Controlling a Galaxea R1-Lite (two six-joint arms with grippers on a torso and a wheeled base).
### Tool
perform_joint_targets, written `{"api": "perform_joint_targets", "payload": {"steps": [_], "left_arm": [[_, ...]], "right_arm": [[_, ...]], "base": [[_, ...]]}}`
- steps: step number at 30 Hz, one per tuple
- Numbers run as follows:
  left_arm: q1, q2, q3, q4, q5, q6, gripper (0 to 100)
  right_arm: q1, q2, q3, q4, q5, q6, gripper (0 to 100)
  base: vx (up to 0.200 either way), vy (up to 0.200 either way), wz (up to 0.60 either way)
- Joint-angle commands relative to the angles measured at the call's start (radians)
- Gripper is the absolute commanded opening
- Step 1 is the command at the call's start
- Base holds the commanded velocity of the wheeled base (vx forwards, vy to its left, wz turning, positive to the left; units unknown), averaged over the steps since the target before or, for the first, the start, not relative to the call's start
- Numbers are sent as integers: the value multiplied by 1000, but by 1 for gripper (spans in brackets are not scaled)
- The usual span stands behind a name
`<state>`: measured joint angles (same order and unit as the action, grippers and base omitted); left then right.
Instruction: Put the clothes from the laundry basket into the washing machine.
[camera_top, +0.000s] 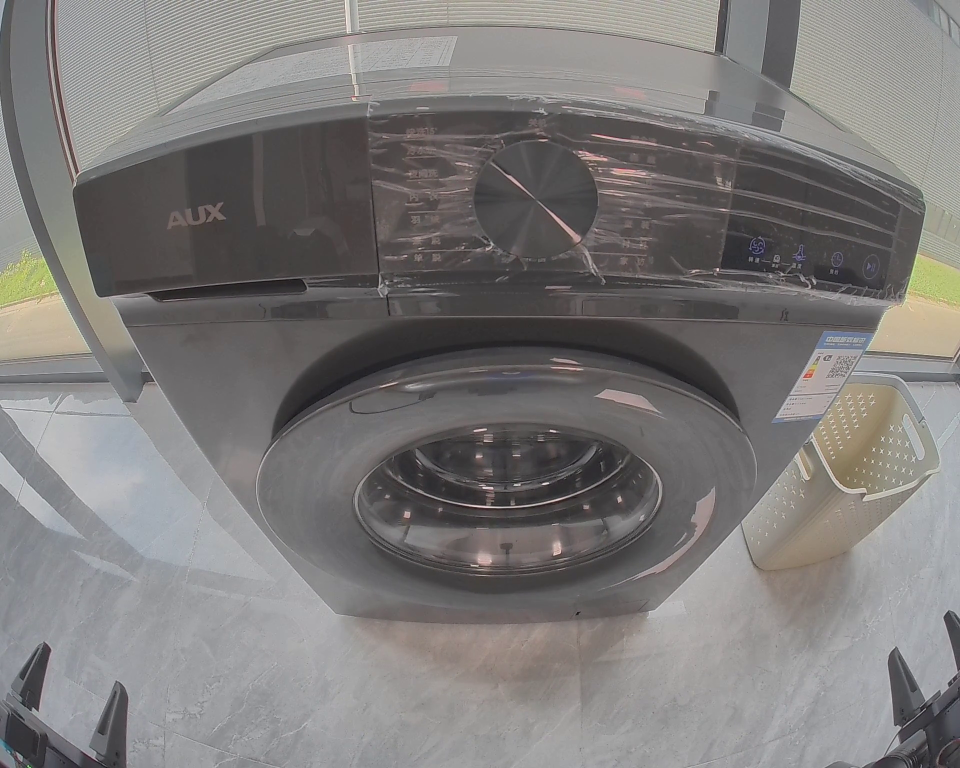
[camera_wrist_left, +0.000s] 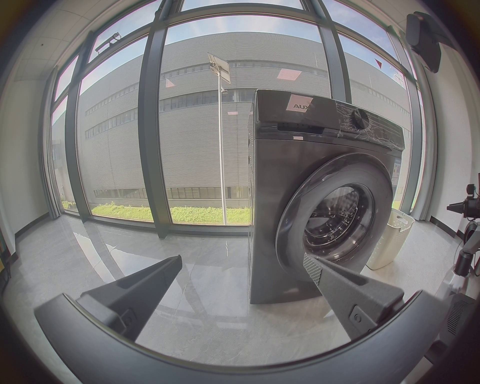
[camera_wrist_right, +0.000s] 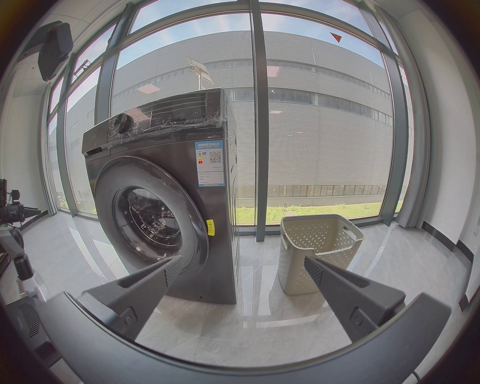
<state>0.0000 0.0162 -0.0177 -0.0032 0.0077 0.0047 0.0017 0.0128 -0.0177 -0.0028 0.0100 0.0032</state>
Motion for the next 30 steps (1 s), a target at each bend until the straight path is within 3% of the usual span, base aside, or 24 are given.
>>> {"api": "perform_joint_targets", "payload": {"steps": [1,4,9,13,30], "left_arm": [[0,-16,16,-1,-3,-2,100],[2,-16,16,-1,-3,8,100],[-2,-16,16,-1,-6,-3,100],[-3,-16,15,0,-11,-8,100],[-3,-15,15,-1,-14,-22,100]], "right_arm": [[1,-13,18,0,-5,0,100],[1,-13,18,0,-5,1,100],[1,-13,18,0,-22,20,100],[0,-13,18,0,10,-9,100],[0,-13,18,-2,15,-5,100]], "base": [[0,0,0],[0,0,0],[0,0,0],[0,0,0],[0,0,0]]}}
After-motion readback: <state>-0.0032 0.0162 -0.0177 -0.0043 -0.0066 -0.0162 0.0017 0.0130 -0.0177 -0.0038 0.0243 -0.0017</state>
